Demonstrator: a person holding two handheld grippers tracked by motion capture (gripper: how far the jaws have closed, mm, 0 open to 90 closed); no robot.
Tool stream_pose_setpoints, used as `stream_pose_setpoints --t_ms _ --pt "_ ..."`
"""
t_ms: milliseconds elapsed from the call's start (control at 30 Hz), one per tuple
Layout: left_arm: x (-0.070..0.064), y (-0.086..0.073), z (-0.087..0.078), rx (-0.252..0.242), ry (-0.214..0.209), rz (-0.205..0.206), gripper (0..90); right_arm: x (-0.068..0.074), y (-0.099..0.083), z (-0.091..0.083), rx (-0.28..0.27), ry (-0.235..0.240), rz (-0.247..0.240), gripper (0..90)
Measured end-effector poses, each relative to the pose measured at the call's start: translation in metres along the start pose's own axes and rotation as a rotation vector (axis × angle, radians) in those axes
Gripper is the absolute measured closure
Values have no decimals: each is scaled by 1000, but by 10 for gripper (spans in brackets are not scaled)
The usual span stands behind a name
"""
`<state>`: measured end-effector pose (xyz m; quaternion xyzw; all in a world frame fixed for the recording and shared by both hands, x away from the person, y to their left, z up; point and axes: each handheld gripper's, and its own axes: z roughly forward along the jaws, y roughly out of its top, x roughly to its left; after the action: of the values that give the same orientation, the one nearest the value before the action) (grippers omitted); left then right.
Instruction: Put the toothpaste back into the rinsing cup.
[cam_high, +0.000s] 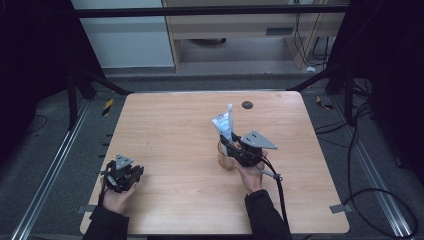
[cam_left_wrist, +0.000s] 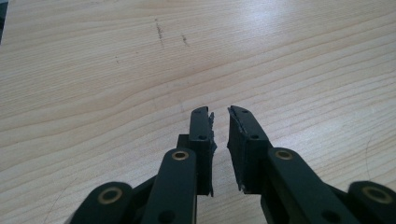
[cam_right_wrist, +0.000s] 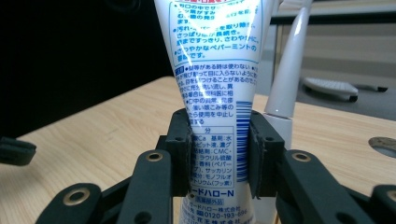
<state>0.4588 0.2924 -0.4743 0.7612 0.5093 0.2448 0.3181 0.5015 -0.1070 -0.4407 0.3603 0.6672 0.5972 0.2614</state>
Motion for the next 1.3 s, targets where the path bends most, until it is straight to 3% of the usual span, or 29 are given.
stream_pose_setpoints --t_ms 300,367,433,467,500,767,1067,1300 --pt "-1 0 0 -1 2 2 785 1 -11 -14 -50 -15 -8 684" --pt "-1 0 -1 -3 2 1 786 2 -15 -13 -27 -14 -17 687" --pt "-1 0 0 -1 2 1 786 4 -28 -10 45 -39 -44 688" --pt "0 0 0 0 2 1 785 4 -31 -12 20 -47 -57 688" --pt "0 0 0 1 2 -1 786 3 -30 -12 21 -42 -38 686" --pt "-1 0 0 2 1 2 785 3 -27 -12 53 -30 -46 658" --pt "-1 0 0 0 2 2 786 3 -22 -13 146 -33 -33 605" --pt "0 0 -1 0 2 0 785 7 -12 -16 231 -49 -62 591"
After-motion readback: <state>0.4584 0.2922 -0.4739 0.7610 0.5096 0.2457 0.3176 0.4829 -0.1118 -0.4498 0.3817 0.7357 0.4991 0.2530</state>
